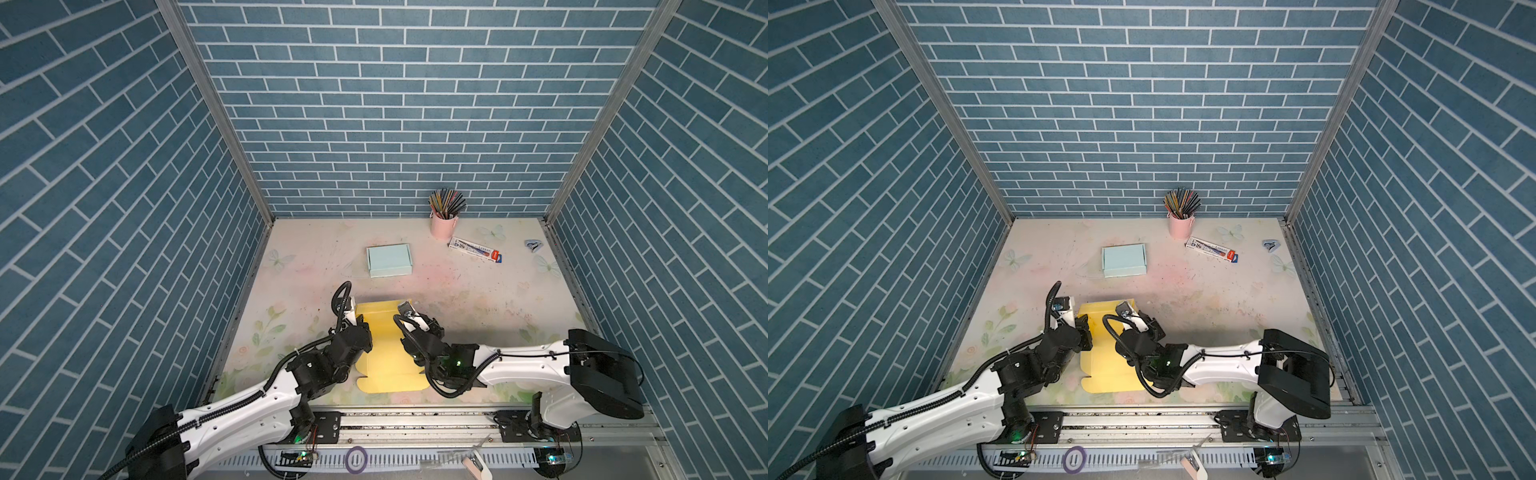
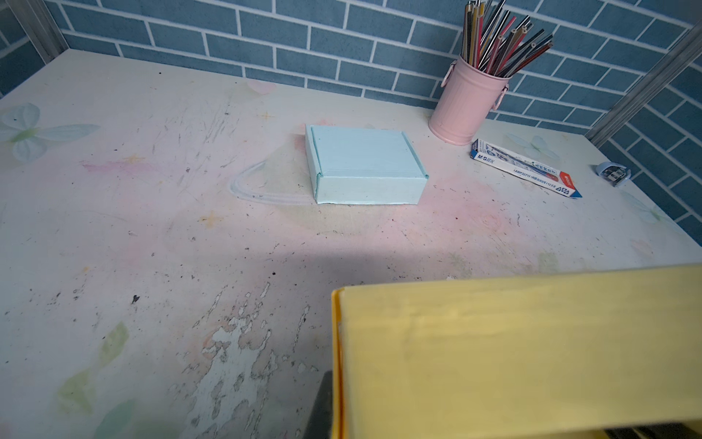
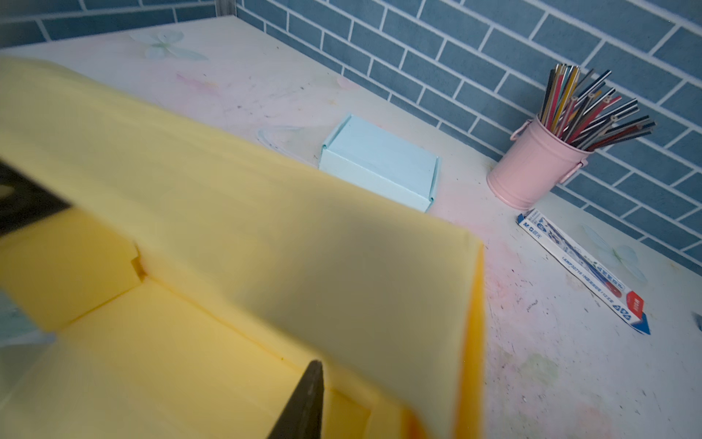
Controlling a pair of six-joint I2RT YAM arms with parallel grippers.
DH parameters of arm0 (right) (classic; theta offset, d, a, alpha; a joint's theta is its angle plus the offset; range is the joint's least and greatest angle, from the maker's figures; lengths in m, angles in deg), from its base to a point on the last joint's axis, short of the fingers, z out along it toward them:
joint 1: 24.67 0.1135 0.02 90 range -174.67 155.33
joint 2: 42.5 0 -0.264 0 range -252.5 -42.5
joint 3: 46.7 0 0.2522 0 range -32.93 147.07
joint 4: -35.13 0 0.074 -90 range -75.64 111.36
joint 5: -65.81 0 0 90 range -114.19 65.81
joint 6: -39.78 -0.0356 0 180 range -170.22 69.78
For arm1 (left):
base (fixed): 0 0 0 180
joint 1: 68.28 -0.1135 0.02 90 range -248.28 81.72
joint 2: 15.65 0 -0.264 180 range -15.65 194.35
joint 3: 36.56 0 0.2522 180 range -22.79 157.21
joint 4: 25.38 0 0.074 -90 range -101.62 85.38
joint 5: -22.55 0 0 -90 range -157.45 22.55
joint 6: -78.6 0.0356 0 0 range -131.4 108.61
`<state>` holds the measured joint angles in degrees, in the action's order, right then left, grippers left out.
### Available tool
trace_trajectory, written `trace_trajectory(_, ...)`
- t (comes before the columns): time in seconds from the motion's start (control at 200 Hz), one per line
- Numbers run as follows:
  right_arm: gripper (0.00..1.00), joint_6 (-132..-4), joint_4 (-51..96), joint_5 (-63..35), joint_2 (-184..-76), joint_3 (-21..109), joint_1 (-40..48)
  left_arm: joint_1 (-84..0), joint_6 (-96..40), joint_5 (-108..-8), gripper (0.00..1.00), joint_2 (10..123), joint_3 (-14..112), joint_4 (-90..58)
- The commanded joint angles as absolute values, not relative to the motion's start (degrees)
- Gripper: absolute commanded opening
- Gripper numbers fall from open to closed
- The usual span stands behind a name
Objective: Fold the paper box
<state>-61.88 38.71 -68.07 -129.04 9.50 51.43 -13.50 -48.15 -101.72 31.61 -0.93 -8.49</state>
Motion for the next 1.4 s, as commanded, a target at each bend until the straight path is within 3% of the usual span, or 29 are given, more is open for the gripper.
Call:
trace_trajectory(0.0,0.37,-59.55,45.93,-64.42,-125.72,8.01,52.75,-12.63,-48.93,-100.65,0.03,33.28,-1.39,-11.22)
trace_trajectory(0.23,0.44,-60.28,44.73,-66.22,-121.13,5.80,53.56,-12.56,-48.93,-101.35,0.02,35.97,-1.42,-12.07)
trace_trajectory(0.585,0.46,-67.52,32.27,-71.71,-120.32,9.93,53.48,-12.57,-49.42,-102.86,0.02,38.39,-1.19,-12.18)
trace_trajectory(0.905,0.40,-66.45,24.94,-75.01,-128.60,15.56,53.80,-12.57,-50.32,-106.71,0.02,40.70,-0.37,-9.78)
trace_trajectory(1.39,0.36,-67.02,28.10,-78.39,-134.78,17.49,53.65,-12.63,-51.23,-106.44,0.02,40.64,-0.33,-10.22)
